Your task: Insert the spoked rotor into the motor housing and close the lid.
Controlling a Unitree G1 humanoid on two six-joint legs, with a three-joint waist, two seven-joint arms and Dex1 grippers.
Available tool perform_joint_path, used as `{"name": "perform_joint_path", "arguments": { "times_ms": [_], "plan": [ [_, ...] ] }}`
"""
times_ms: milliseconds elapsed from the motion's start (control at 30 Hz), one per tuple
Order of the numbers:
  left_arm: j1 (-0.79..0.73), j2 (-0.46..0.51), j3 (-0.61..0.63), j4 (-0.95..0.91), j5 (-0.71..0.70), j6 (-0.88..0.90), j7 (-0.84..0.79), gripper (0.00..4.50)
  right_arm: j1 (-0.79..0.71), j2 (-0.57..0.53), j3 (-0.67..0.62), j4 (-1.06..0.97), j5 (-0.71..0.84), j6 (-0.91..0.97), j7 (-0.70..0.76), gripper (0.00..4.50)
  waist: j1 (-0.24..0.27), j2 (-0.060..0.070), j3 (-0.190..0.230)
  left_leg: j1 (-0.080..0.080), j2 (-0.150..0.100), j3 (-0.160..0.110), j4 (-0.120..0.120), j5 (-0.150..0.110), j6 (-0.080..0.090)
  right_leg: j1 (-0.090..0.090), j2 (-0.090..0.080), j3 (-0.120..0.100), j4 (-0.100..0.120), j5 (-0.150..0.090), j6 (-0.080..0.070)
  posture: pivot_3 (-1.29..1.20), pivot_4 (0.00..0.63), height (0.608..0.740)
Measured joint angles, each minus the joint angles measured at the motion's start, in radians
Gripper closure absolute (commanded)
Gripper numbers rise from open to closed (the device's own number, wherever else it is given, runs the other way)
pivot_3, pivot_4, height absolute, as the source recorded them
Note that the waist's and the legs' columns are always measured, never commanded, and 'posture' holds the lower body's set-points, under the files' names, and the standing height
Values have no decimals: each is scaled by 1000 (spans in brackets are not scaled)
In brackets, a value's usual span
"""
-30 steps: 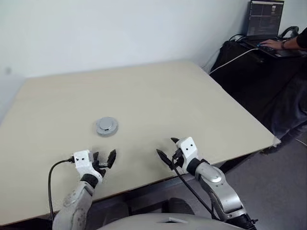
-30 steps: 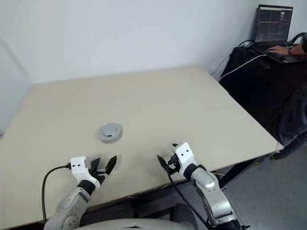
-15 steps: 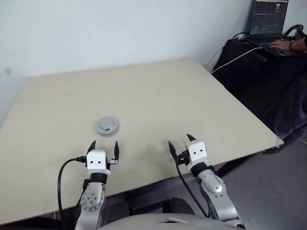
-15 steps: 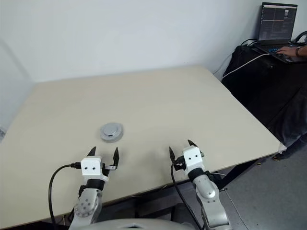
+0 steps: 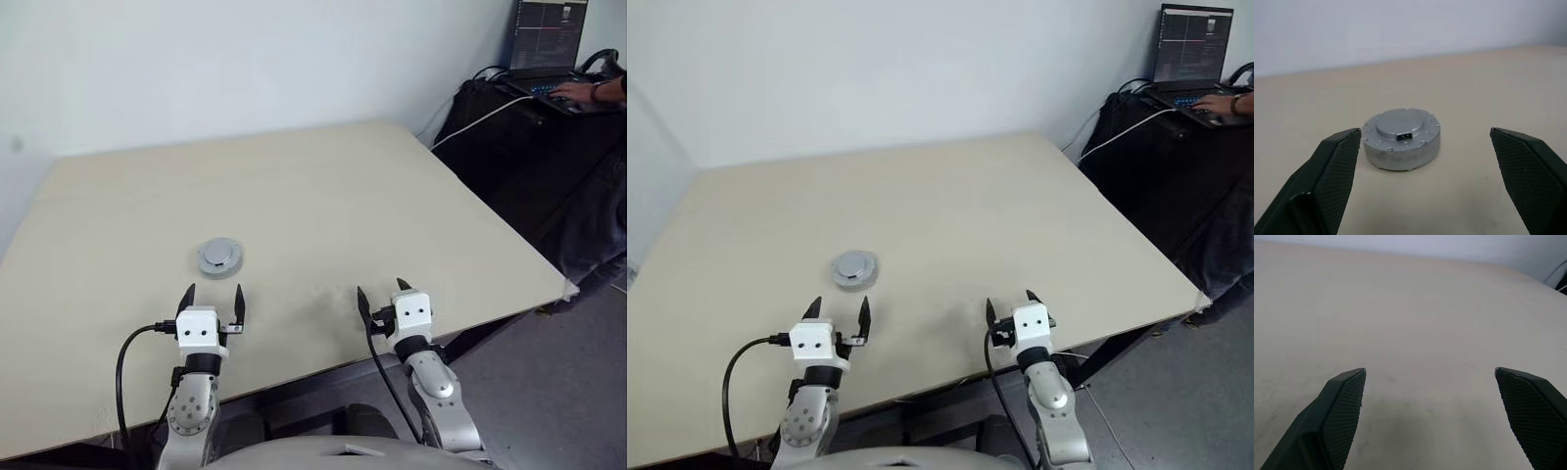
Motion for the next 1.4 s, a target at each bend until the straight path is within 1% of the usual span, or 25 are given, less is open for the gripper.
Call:
{"name": "perform_joint_path", "arguments": {
  "times_ms": [367, 500, 767, 1400],
  "plan": [
    [-26, -1, 0, 2, 2, 26, -5, 28, 1, 6, 1, 0, -16, 0, -15, 0, 0, 0, 0, 0, 0, 0, 0, 0, 0, 0, 0, 0, 0, 0, 0, 0, 0, 740],
    [-32, 9, 10, 29, -9, 22, -17, 28, 1, 8, 1, 0, -18, 0, -15, 0, 0, 0, 0, 0, 0, 0, 0, 0, 0, 0, 0, 0, 0, 0, 0, 0, 0, 740],
    [-56, 17, 28, 121, -19, -24, -21, 28, -5, 16, 2, 2, -18, 0, -15, 0, 0, 0, 0, 0, 0, 0, 0, 0, 0, 1, 0, 0, 0, 0, 0, 0, 0, 740],
    [-152, 35, 57, 411, -25, -211, -28, 28, -14, 23, 12, 10, -17, 0, -13, 0, 0, 1, -1, 1, 0, -1, 0, 0, 0, 1, 0, -1, 0, 0, 0, 0, 0, 740]
  ]
}}
